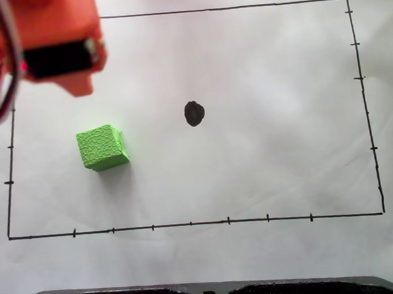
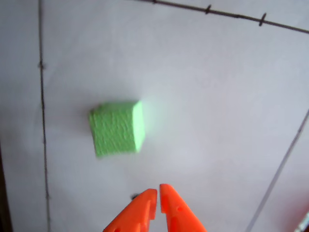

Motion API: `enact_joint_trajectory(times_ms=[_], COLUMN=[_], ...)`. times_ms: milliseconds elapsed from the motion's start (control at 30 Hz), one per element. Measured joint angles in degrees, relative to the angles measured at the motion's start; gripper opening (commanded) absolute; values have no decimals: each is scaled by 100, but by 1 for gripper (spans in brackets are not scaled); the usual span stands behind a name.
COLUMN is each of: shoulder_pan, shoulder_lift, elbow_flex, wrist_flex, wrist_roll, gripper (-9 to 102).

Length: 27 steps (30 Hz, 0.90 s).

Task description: Grasp the colored block, Place it on the black dot, and then return the arm to the default position.

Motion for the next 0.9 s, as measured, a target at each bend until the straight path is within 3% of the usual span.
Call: enact_joint_trajectory(times_ms=[667,900], shoulder_pan=[132,123], shoulder_lift=[-888,-1151], elbow_flex=[-562,-562], wrist_flex=[-26,-53], wrist_roll=[378,360], gripper=[26,29])
